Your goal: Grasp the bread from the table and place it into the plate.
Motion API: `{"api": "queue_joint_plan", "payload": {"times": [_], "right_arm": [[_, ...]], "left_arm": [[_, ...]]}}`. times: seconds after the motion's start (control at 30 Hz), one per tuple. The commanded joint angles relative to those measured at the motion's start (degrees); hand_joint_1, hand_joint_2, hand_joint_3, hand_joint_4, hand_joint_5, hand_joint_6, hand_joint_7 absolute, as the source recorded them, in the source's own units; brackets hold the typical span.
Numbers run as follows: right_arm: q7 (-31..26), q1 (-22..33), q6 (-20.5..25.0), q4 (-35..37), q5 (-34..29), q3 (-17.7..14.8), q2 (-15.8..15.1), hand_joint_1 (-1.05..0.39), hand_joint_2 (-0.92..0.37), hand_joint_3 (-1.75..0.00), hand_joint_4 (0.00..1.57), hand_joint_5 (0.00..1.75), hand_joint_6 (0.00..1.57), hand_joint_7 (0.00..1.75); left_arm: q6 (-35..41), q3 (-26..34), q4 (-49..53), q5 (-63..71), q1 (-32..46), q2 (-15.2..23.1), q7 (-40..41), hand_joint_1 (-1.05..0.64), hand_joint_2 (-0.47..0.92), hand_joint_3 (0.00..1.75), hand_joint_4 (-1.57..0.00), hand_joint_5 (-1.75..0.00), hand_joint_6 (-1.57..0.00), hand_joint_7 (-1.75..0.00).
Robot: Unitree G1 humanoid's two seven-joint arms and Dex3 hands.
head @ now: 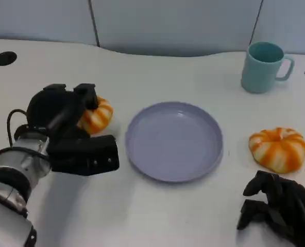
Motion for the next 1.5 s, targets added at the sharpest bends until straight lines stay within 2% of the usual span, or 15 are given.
{"api": "queue_joint_plan", "payload": {"times": [0.03,0.2,0.27,0.33,0.4,0.43,0.5,0.57,0.63,0.83,1.2,1.3,1.37,1.43,1.5], "right_arm": [[-0.3,-0.8,0.4,2.0,-0.1,-0.3,-0.5,-0.43,-0.92,-0.42,1.23,1.08,1.14,1.0],[0.4,-1.9,-0.3,3.7,-0.2,-0.3,-0.6,-0.43,-0.92,-0.41,1.24,1.08,1.15,1.0],[0.7,-2.3,-0.4,4.6,0.0,-0.5,-0.8,-0.43,-0.92,-0.41,1.25,1.08,1.16,1.0],[0.8,-2.6,-0.5,5.2,0.1,-0.6,-0.8,-0.44,-0.92,-0.4,1.25,1.07,1.16,0.99],[0.0,-2.6,0.4,4.4,-0.3,-0.5,-0.9,-0.45,-0.92,-0.4,1.24,1.06,1.16,0.98],[-0.7,-2.4,1.1,3.7,-0.4,-0.4,-0.8,-0.45,-0.92,-0.38,1.24,1.06,1.16,0.98],[-1.1,-2.2,1.8,3.0,-0.5,-0.3,-0.8,-0.44,-0.92,-0.37,1.25,1.06,1.16,0.98],[-0.6,-2.2,1.8,3.0,-0.2,-0.2,-0.9,-0.43,-0.92,-0.37,1.25,1.06,1.15,0.98],[-0.4,-2.0,1.7,2.8,-0.4,0.1,-0.9,-0.43,-0.92,-0.37,1.25,1.06,1.14,0.99],[-0.4,-1.4,1.9,2.0,-0.1,0.2,-0.8,-0.43,-0.92,-0.38,1.24,1.06,1.14,0.99],[-0.5,-0.4,2.4,0.5,-0.1,0.4,-0.7,-0.43,-0.92,-0.39,1.25,1.06,1.14,0.99],[-1.3,0.1,3.4,-0.7,0.0,0.5,-0.6,-0.42,-0.92,-0.4,1.24,1.06,1.14,1.0],[-1.3,0.3,3.7,-1.1,0.1,0.5,-0.6,-0.42,-0.92,-0.4,1.24,1.06,1.14,1.0],[-1.1,0.4,3.6,-1.1,0.2,0.5,-0.6,-0.42,-0.92,-0.4,1.24,1.06,1.14,1.0],[-1.0,0.6,3.4,-1.3,0.1,0.7,-0.6,-0.43,-0.92,-0.4,1.24,1.06,1.13,1.0]], "left_arm": [[-1.2,-0.1,-0.5,0.1,-3.0,0.5,2.3,-0.15,0.87,0.37,-0.79,-1.75,-0.62,-1.75],[-3.3,-0.5,-1.1,0.3,-5.0,-0.5,2.8,-0.14,0.84,0.42,-0.8,-1.75,-0.62,-1.75],[-4.9,-0.6,-1.5,0.4,-5.5,-0.9,3.1,-0.14,0.7,0.68,-0.82,-1.75,-0.63,-1.75],[-6.0,-1.1,-1.7,0.9,-5.9,-1.3,4.1,-0.17,0.67,0.78,-0.83,-1.75,-0.64,-1.75],[-7.6,-1.6,-2.0,1.4,-6.3,-1.8,4.8,-0.2,0.73,0.6,-0.85,-1.75,-0.61,-1.55],[-8.3,-2.1,-2.2,1.8,-6.6,-2.1,5.0,-0.2,0.75,0.58,-0.86,-1.75,-0.64,-1.57],[-9.9,-2.9,-2.3,2.3,-7.0,-2.4,4.7,-0.2,0.72,0.67,-0.89,-1.75,-0.68,-1.71],[-12.0,-4.3,-2.3,3.3,-7.6,-2.3,4.2,-0.19,0.66,0.88,-0.91,-1.75,-0.71,-1.74],[-13.6,-4.9,-2.2,3.4,-8.0,-2.5,2.4,-0.22,0.64,0.95,-0.92,-1.75,-0.72,-1.74],[-15.7,-5.8,-1.7,3.2,-8.1,-3.9,-1.9,-0.23,0.58,0.96,-0.92,-1.75,-0.76,-1.75],[-14.9,-5.2,-1.1,1.2,-8.3,-7.2,-11.7,-0.28,0.63,1.02,-0.93,-1.75,-0.74,-1.75],[-13.3,-6.1,-0.8,1.8,-8.8,-9.1,-12.9,-0.27,0.55,1.15,-0.95,-1.75,-0.76,-1.75],[-12.7,-6.0,-0.7,1.4,-8.9,-9.7,-14.0,-0.28,0.55,1.18,-0.95,-1.75,-0.75,-1.75],[-12.2,-5.9,-0.6,1.1,-9.0,-10.1,-15.2,-0.29,0.56,1.18,-0.93,-1.75,-0.73,-1.75],[-11.8,-5.7,-0.5,0.9,-8.9,-10.5,-16.1,-0.31,0.6,1.07,-0.92,-1.75,-0.71,-1.75]]}}
